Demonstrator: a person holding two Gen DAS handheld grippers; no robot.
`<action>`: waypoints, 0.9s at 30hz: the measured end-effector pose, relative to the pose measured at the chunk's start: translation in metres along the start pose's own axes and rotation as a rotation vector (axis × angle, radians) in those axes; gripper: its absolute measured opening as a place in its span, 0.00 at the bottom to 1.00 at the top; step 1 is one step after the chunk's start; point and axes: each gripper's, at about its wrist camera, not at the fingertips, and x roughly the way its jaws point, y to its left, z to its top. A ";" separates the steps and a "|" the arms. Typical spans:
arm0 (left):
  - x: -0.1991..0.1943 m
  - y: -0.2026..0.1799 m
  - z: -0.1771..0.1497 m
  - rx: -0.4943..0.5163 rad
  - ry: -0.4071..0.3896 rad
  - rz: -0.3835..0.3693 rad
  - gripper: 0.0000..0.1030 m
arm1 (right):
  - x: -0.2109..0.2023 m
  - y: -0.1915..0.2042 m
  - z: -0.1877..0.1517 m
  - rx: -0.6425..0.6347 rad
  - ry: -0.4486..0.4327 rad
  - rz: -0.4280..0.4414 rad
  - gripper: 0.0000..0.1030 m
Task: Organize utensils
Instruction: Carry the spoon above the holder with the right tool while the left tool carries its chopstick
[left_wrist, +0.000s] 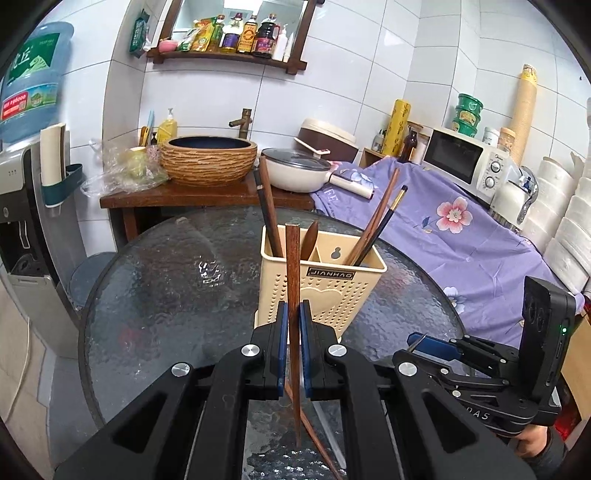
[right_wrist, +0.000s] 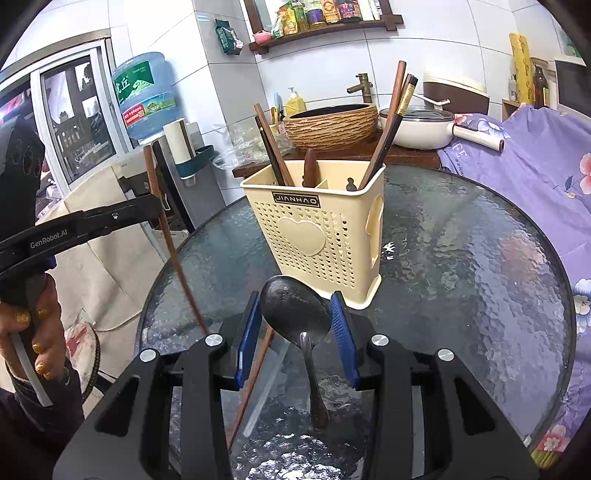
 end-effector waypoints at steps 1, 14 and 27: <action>-0.001 0.000 0.001 0.001 -0.003 -0.001 0.06 | -0.001 0.001 0.001 0.001 -0.003 0.003 0.38; -0.025 -0.021 0.034 0.067 -0.087 -0.024 0.06 | -0.021 0.015 0.044 -0.028 -0.075 0.053 0.38; -0.056 -0.038 0.134 0.079 -0.273 0.012 0.06 | -0.050 0.035 0.154 -0.071 -0.304 0.008 0.38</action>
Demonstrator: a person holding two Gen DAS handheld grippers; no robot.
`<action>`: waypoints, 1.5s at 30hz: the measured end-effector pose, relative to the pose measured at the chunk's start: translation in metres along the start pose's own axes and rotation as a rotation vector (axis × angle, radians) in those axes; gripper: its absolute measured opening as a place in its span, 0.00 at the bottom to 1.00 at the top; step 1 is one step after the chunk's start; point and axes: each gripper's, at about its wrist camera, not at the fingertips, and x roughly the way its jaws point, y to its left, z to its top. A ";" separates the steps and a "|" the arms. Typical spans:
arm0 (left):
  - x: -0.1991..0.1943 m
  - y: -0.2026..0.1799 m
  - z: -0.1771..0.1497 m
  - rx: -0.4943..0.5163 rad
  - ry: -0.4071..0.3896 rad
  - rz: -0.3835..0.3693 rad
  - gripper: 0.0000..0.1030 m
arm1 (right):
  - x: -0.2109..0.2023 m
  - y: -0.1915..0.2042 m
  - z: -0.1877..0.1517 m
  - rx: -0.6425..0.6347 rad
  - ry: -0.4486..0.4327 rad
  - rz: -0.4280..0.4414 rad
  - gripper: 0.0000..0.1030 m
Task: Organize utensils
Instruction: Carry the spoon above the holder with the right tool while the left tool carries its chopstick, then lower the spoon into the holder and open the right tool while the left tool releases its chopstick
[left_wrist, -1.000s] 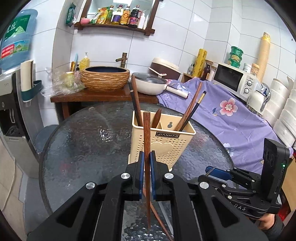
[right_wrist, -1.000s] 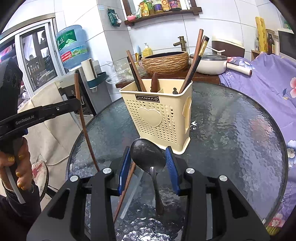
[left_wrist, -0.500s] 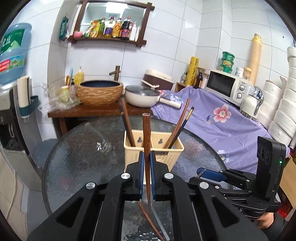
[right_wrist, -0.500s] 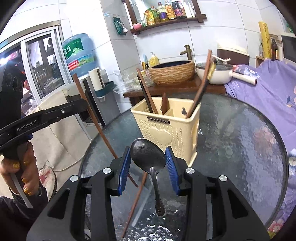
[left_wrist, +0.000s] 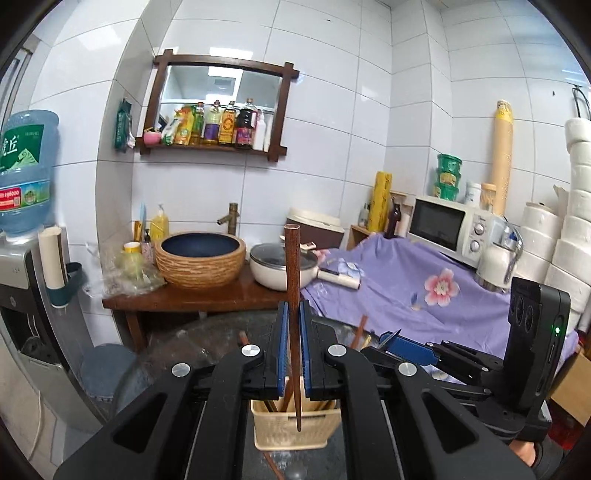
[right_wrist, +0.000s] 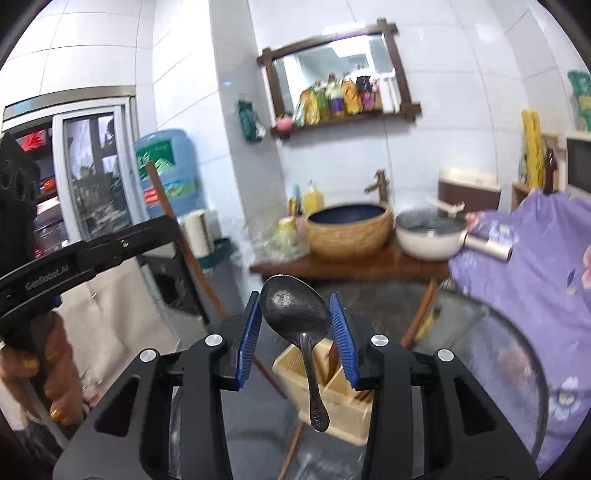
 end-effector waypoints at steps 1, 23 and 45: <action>0.004 -0.002 0.004 -0.001 -0.004 0.016 0.06 | 0.005 0.000 0.005 -0.015 -0.014 -0.024 0.38; 0.115 0.016 -0.071 -0.063 0.197 0.111 0.06 | 0.088 -0.044 -0.078 0.044 0.080 -0.160 0.38; 0.114 0.017 -0.099 -0.041 0.221 0.101 0.37 | 0.082 -0.033 -0.110 -0.030 0.060 -0.212 0.59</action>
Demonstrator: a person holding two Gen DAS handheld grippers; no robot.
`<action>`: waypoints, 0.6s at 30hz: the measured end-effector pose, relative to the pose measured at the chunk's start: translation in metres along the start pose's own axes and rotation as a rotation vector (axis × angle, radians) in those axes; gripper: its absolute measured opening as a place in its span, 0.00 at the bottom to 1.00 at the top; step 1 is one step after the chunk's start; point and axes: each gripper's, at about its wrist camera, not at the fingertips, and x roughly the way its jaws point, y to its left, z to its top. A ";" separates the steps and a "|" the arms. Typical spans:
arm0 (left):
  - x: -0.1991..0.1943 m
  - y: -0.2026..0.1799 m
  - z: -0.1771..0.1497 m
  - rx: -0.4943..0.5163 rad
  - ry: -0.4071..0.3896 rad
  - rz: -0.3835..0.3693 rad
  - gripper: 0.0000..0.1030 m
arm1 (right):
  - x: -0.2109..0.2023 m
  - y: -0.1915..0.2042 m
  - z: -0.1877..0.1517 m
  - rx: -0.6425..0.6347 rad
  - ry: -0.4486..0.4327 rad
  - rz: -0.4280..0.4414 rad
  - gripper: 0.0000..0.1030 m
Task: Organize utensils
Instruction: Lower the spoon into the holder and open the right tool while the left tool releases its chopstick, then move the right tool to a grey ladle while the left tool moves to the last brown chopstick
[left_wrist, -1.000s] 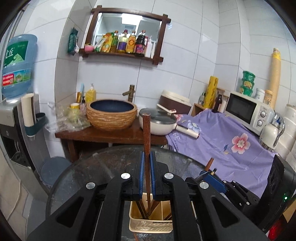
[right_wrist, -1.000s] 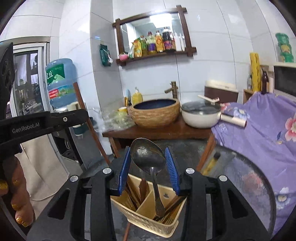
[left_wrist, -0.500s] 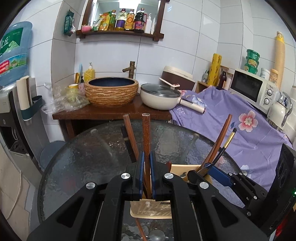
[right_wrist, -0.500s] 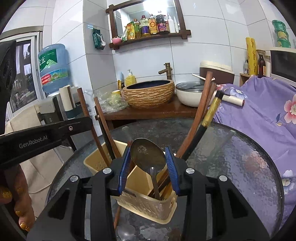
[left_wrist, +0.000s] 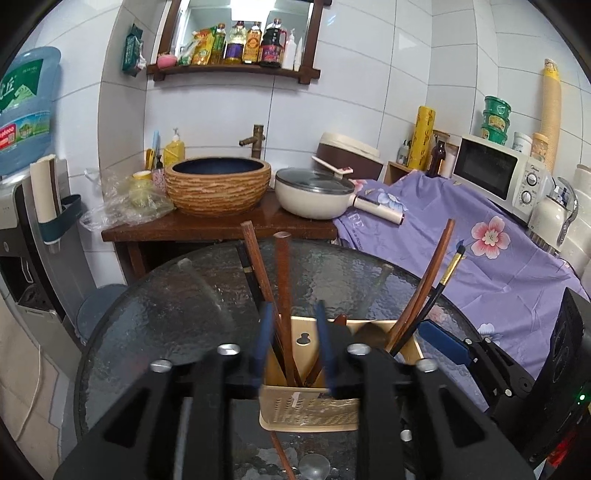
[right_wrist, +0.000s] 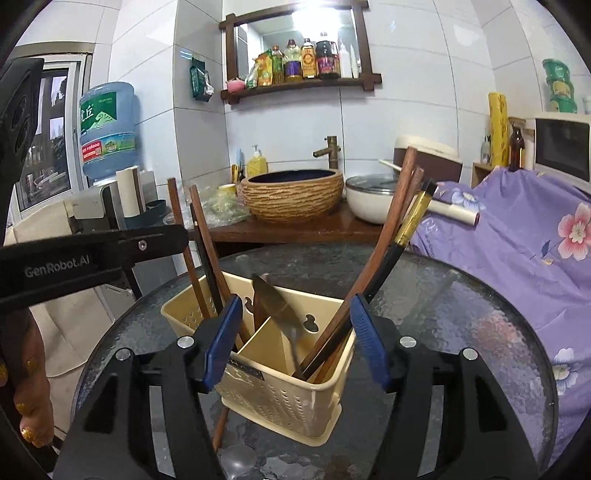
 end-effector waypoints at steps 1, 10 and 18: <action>-0.006 0.001 0.000 0.001 -0.015 0.003 0.45 | -0.004 0.001 0.000 -0.006 -0.003 0.000 0.59; -0.050 0.018 -0.027 -0.016 -0.067 0.039 0.78 | -0.048 0.007 -0.031 -0.037 0.042 0.038 0.59; -0.031 0.045 -0.081 -0.057 0.091 0.078 0.78 | -0.038 0.026 -0.085 -0.082 0.262 0.059 0.59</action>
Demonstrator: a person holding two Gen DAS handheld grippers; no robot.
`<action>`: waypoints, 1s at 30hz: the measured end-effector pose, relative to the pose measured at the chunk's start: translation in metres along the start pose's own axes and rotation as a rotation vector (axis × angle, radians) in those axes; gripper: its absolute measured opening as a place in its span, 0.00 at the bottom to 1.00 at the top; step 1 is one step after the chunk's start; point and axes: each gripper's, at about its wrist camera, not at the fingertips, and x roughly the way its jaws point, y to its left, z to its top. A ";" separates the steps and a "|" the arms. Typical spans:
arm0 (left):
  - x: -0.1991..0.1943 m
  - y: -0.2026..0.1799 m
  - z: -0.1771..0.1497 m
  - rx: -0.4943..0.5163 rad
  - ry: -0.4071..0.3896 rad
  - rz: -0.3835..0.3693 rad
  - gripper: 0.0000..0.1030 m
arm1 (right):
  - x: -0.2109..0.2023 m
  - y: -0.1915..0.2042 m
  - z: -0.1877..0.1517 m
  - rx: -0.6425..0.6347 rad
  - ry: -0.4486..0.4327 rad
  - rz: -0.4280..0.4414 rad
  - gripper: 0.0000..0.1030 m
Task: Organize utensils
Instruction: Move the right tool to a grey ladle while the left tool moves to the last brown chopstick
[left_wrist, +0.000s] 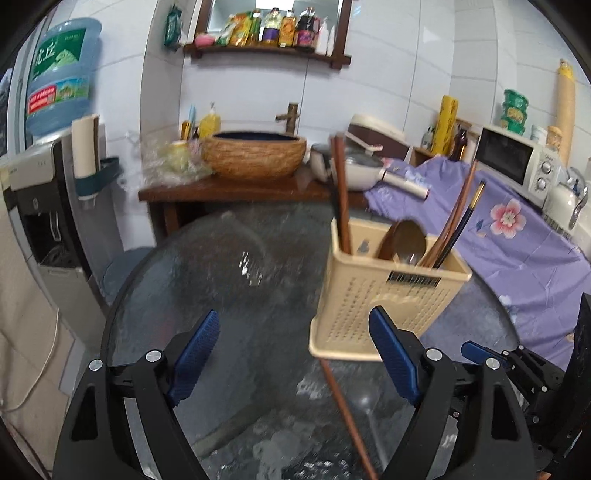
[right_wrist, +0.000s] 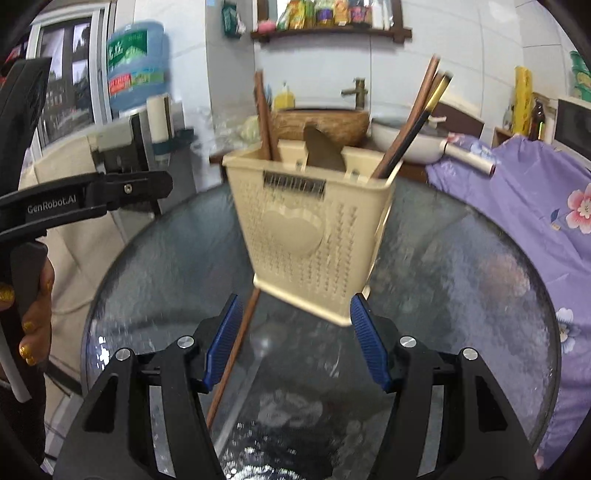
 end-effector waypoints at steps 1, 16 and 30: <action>0.003 0.002 -0.006 -0.005 0.019 -0.003 0.78 | 0.006 0.003 -0.005 -0.006 0.027 0.002 0.59; 0.027 0.029 -0.045 -0.058 0.138 0.022 0.78 | 0.071 0.024 -0.042 -0.006 0.284 -0.005 0.38; 0.033 0.019 -0.049 -0.046 0.159 0.013 0.78 | 0.076 0.028 -0.037 -0.025 0.297 -0.047 0.20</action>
